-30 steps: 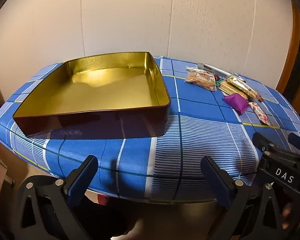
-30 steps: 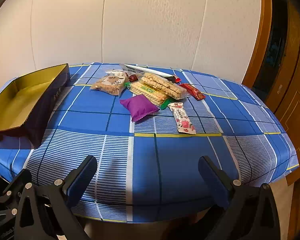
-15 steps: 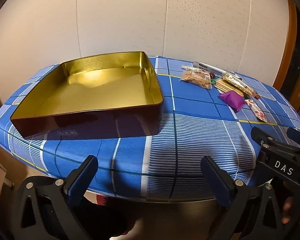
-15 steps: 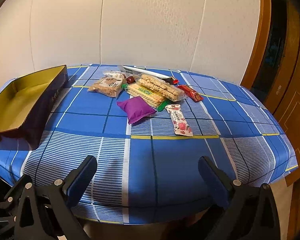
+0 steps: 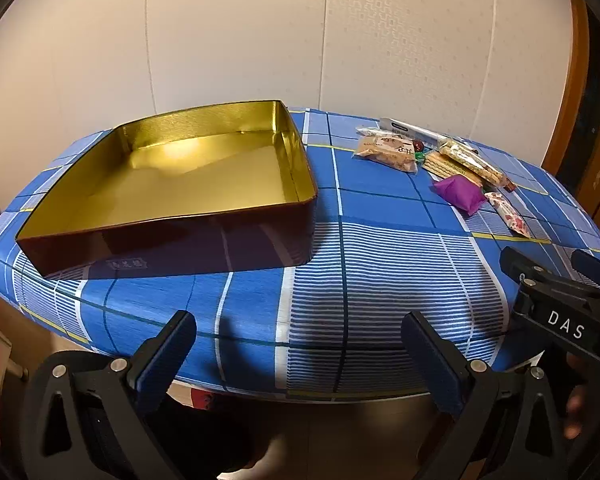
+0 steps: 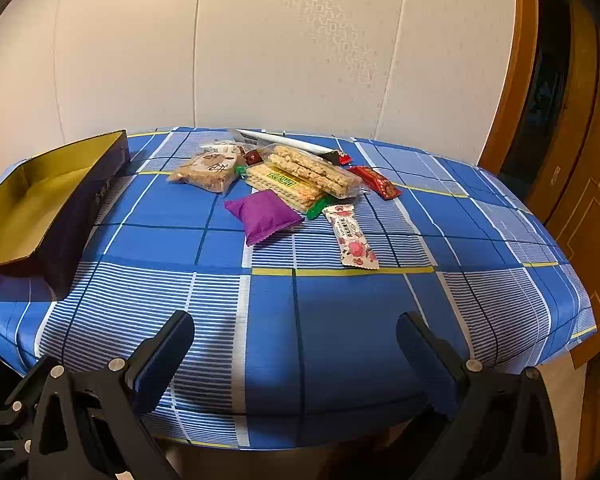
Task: Organize snacks
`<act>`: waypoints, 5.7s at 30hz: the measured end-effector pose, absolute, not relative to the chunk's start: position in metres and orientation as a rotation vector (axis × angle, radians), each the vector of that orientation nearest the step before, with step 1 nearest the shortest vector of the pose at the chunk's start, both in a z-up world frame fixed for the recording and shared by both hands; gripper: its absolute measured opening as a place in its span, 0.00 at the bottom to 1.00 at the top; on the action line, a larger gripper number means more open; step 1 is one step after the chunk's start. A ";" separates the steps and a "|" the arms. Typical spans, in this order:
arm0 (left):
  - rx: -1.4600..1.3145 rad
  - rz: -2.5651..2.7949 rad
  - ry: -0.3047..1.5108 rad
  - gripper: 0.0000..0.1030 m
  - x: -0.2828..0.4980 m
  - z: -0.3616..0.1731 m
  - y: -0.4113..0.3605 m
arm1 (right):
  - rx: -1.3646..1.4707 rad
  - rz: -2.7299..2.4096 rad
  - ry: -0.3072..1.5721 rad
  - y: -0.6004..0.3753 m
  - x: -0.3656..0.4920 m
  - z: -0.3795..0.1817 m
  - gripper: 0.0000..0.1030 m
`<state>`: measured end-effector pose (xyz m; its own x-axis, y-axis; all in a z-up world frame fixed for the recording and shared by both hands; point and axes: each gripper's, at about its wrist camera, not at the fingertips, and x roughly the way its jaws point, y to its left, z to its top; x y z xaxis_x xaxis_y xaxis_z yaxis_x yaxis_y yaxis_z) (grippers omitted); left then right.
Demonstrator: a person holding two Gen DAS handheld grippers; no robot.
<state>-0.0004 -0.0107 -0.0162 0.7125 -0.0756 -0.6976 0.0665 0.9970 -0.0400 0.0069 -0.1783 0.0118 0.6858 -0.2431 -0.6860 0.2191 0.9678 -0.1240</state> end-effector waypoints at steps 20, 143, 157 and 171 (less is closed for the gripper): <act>0.014 -0.211 0.807 1.00 -0.001 -0.022 -0.033 | 0.173 -0.216 0.757 -0.279 0.026 0.027 0.98; -0.204 0.092 0.901 0.53 0.205 0.033 0.100 | -0.014 -0.126 0.797 -0.262 0.092 -0.017 0.24; -0.145 -0.076 0.689 0.54 0.097 0.067 0.046 | -0.011 -0.126 0.796 -0.262 0.092 -0.017 0.24; -0.083 -0.285 0.652 0.54 0.012 0.046 -0.005 | -0.030 -0.112 0.833 -0.260 0.099 -0.015 0.20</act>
